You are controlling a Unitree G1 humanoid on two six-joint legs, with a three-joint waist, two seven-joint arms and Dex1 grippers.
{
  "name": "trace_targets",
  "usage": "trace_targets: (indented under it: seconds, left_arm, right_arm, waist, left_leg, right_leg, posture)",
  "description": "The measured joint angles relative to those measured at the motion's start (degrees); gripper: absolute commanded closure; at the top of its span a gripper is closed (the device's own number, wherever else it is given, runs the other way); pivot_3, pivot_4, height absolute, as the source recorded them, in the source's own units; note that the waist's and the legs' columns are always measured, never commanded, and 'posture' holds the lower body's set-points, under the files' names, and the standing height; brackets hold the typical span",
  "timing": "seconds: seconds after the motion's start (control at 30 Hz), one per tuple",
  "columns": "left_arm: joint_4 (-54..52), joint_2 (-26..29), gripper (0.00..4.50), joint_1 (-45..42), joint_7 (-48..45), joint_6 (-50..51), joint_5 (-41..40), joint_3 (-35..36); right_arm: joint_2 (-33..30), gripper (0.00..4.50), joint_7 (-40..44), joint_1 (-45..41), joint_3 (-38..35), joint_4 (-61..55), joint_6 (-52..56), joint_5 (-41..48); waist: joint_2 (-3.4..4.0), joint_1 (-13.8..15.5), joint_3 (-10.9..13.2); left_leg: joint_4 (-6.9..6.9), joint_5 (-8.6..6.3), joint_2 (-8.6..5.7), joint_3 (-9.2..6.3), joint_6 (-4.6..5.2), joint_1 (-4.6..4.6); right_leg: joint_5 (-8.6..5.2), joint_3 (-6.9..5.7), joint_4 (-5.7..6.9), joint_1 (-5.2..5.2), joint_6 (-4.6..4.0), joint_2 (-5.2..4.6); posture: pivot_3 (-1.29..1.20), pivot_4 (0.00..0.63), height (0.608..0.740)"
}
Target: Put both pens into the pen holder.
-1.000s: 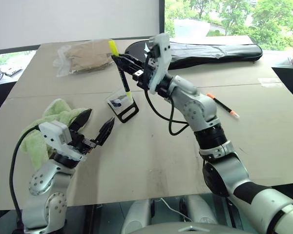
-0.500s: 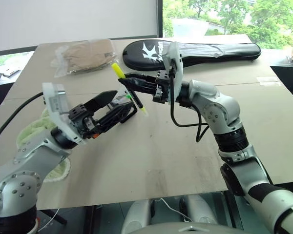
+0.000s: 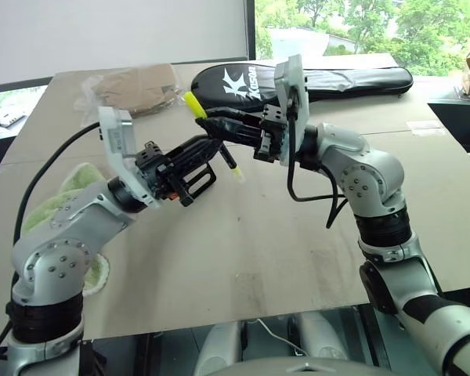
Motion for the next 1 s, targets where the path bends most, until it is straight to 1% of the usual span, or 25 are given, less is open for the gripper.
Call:
trace_targets:
  seconds: [0.1,0.17,0.23,0.37,0.4,0.47,0.53,0.63,0.67,0.7,0.73,0.83,0.93,1.0]
  left_arm:
    - [-0.1,0.0,4.48,0.2,-0.5,-0.3,1.7,-0.1]
    - [-0.4,-0.2,4.50,0.5,-0.9,-0.8,3.2,-0.1]
    - [-0.8,-0.4,4.50,0.9,-0.7,-2.1,5.9,-0.1]
    - [-2.3,-0.7,4.50,2.0,-0.2,-7.1,15.3,-0.1]
    - [-3.6,-0.7,4.50,2.1,0.2,-8.8,18.3,-0.1]
    - [-5.1,-0.7,4.50,2.1,0.8,-10.3,21.2,-0.1]
    - [-6.5,-0.1,4.50,2.2,0.9,-13.1,26.3,-0.4]
    - [-5.7,2.1,4.50,2.9,-1.3,-20.9,37.6,-1.1]
    - [-4.7,2.6,4.50,3.4,-2.0,-23.1,40.4,-1.2]
    - [-2.2,2.9,4.50,4.1,-3.2,-26.8,44.9,-2.0]
    - [-1.8,2.9,4.50,4.2,-3.4,-27.2,45.5,-2.2]
    - [4.7,2.0,4.50,3.9,-4.9,-34.0,51.7,-4.4]
    - [9.3,0.2,4.50,3.7,-6.2,-38.8,54.3,-5.7]
    - [10.8,0.0,4.50,2.9,-7.0,-41.2,55.7,-6.6]
  right_arm:
    - [-0.1,4.50,-0.2,0.3,-0.2,-0.3,0.6,0.2]
    - [-0.1,3.55,-0.6,0.5,-0.3,-0.5,1.1,0.4]
    - [-0.7,2.83,-0.1,1.6,-1.5,-1.4,1.7,2.4]
    - [-7.1,0.95,1.6,4.6,-2.4,-5.8,1.2,2.9]
    - [-10.9,0.47,2.8,6.4,-3.9,-7.9,1.0,3.1]
    - [-14.6,0.47,3.9,8.4,-6.7,-10.2,1.0,3.7]
    - [-19.5,0.47,5.6,11.3,-8.2,-14.0,0.5,4.1]
    - [-27.8,0.47,9.0,18.8,-9.2,-19.4,-1.5,2.7]
    - [-29.2,0.47,9.5,20.5,-9.3,-20.2,-1.9,2.2]
    - [-31.0,0.47,10.2,23.2,-9.5,-21.0,-2.4,1.8]
    - [-31.1,0.47,10.3,23.3,-9.5,-21.0,-2.4,1.8]
    - [-33.5,0.47,10.1,27.0,-9.7,-22.9,-4.7,-0.1]
    - [-34.2,0.47,9.1,28.8,-9.9,-23.4,-5.4,-1.1]
    - [-34.5,0.47,8.5,29.1,-10.3,-24.2,-5.7,-1.2]
  waist:
    - [0.00,0.0,0.0]
    - [0.00,0.0,0.0]
    - [0.00,0.1,0.0]
    - [-0.01,0.7,0.0]
    - [-0.01,1.2,0.0]
    - [-0.02,1.5,0.0]
    - [-0.02,1.7,0.0]
    - [-0.02,1.8,0.0]
    - [0.00,1.7,0.0]
    - [0.03,1.7,0.0]
    - [0.02,1.6,0.1]
    - [0.01,2.0,0.1]
    - [-0.05,2.0,0.1]
    - [-0.07,2.1,0.1]
  left_leg:
    - [0.00,0.00,0.00,0.00,0.00,0.00]
    - [0.00,0.00,0.00,0.00,0.00,0.00]
    - [0.00,0.00,0.00,-0.01,0.00,-0.01]
    - [0.01,0.00,-0.04,-0.03,0.00,-0.07]
    - [0.02,0.00,-0.04,-0.03,0.01,-0.11]
    - [0.01,-0.01,-0.04,-0.03,0.01,-0.11]
    - [-0.01,-0.01,-0.03,-0.04,0.02,-0.13]
    - [-0.03,-0.01,-0.01,0.03,0.02,-0.10]
    - [-0.06,-0.02,-0.01,0.12,0.03,-0.06]
    - [-0.07,-0.02,0.00,0.17,0.04,-0.03]
    - [-0.06,-0.02,0.02,0.19,0.04,-0.02]
    - [-0.02,-0.02,0.05,0.13,0.04,-0.07]
    - [0.02,-0.02,0.05,0.13,0.04,-0.11]
    - [0.02,-0.02,0.04,0.12,0.04,-0.11]
  right_leg:
    - [0.00,0.00,0.00,0.00,0.00,0.00]
    - [0.00,0.00,0.00,0.00,0.00,0.00]
    - [0.00,0.00,-0.02,0.00,0.00,-0.01]
    - [0.00,-0.03,-0.07,0.00,0.00,-0.04]
    - [0.00,-0.05,-0.11,0.00,0.00,-0.05]
    - [0.00,-0.04,-0.10,-0.01,0.00,-0.06]
    - [0.00,-0.06,-0.11,0.00,0.00,-0.05]
    - [0.00,0.00,-0.12,0.02,0.00,-0.02]
    - [0.00,0.07,-0.11,0.02,0.00,-0.01]
    - [0.00,0.13,-0.10,0.04,0.00,0.00]
    - [0.00,0.16,-0.09,0.03,0.00,0.02]
    - [0.00,0.05,-0.11,0.04,0.00,0.03]
    - [0.00,0.05,-0.11,0.03,0.01,0.01]
    - [0.00,0.05,-0.11,0.04,0.01,0.00]
  posture:
    - [0.00,0.150,0.740]
    - [0.00,0.150,0.740]
    - [0.00,0.150,0.740]
    - [0.00,0.150,0.740]
    - [0.00,0.150,0.740]
    - [0.00,0.150,0.740]
    - [0.00,0.150,0.740]
    - [0.00,0.150,0.740]
    - [0.00,0.150,0.740]
    - [0.00,0.150,0.740]
    - [0.00,0.150,0.740]
    - [0.00,0.150,0.740]
    - [0.00,0.150,0.740]
    - [0.00,0.150,0.740]
